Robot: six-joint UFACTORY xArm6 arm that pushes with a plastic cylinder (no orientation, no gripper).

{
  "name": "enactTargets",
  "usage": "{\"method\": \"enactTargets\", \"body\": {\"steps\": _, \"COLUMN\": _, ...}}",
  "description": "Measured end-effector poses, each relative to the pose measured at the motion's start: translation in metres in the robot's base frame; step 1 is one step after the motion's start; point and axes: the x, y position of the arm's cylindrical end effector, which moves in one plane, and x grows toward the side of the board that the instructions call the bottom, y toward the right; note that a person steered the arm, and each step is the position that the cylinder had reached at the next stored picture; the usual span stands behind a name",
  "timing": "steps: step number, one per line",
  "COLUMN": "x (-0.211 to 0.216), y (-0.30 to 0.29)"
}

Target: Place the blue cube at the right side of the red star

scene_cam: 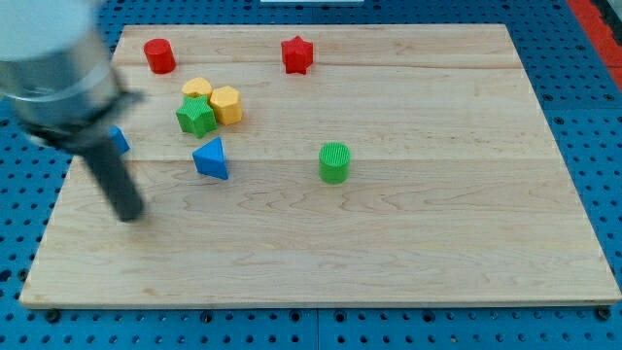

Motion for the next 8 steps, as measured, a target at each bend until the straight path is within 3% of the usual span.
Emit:
{"method": "enactTargets", "body": {"steps": 1, "x": -0.039, "y": -0.065}}
{"method": "enactTargets", "body": {"steps": 3, "x": -0.095, "y": -0.04}}
{"method": "enactTargets", "body": {"steps": 4, "x": -0.099, "y": 0.005}}
{"method": "enactTargets", "body": {"steps": 5, "x": -0.097, "y": 0.116}}
{"method": "enactTargets", "body": {"steps": 6, "x": -0.088, "y": 0.158}}
{"method": "enactTargets", "body": {"steps": 7, "x": -0.058, "y": 0.158}}
{"method": "enactTargets", "body": {"steps": 8, "x": -0.047, "y": 0.221}}
